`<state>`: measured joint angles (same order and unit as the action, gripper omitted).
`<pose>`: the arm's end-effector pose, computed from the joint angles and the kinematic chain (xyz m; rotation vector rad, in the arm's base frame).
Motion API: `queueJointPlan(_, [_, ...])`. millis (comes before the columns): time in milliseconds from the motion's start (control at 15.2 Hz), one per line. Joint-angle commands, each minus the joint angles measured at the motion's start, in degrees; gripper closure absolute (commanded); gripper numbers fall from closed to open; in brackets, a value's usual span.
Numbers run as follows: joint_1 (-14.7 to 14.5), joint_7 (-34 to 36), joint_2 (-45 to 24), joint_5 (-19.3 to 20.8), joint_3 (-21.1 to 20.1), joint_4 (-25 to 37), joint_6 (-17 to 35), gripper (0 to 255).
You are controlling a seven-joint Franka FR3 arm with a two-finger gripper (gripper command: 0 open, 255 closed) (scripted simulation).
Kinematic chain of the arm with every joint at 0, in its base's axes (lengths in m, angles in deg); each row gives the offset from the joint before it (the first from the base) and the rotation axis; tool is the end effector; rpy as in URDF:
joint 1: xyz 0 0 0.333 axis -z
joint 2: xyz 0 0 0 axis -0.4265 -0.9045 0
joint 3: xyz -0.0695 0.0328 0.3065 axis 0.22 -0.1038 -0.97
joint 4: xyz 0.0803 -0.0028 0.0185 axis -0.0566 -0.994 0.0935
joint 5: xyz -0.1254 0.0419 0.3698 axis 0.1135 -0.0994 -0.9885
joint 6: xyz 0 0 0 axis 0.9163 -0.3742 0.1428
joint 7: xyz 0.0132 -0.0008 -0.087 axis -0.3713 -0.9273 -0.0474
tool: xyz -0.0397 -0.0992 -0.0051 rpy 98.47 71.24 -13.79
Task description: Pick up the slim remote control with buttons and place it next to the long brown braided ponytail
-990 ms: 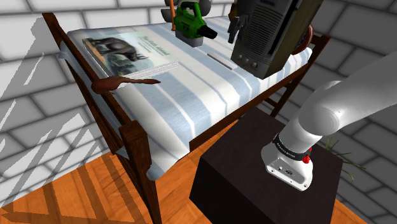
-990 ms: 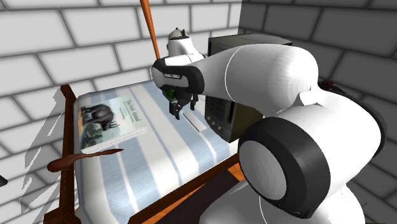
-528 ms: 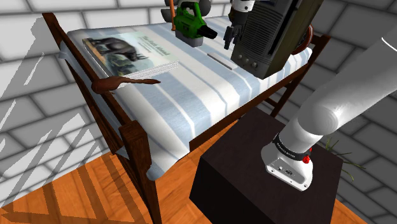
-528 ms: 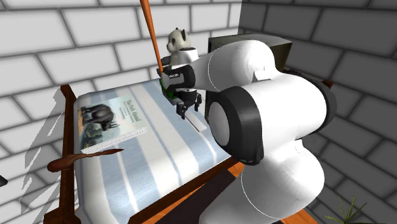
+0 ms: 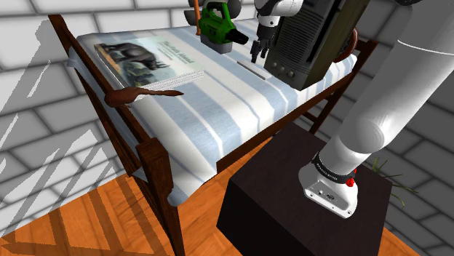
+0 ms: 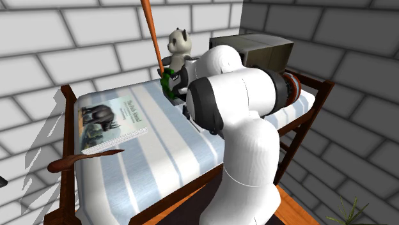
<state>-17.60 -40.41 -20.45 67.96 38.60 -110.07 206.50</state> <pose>0.5255 -0.2248 0.3948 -3.1297 -0.1403 0.0026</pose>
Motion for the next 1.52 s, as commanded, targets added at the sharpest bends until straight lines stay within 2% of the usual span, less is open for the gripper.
queueJointPlan(0, [0.95, -1.99, -4.64, -1.79, 0.34, 3.40, 0.52, 0])
queueJointPlan(66, [1.38, -2.67, -6.34, -2.44, 0.36, 4.70, 0.66, 0])
queueJointPlan(594, [1.67, -3.46, -9.22, -3.62, -0.08, 2.31, 5.79, 0])
queueJointPlan(1056, [1.67, -3.45, -9.21, -3.62, -0.08, 2.31, 5.78, 0])
queueJointPlan(1122, [1.67, -3.45, -9.21, -3.62, -0.08, 2.31, 5.78, 255])
queueJointPlan(1452, [1.67, -3.45, -9.19, -3.62, -0.08, 2.29, 5.78, 255])
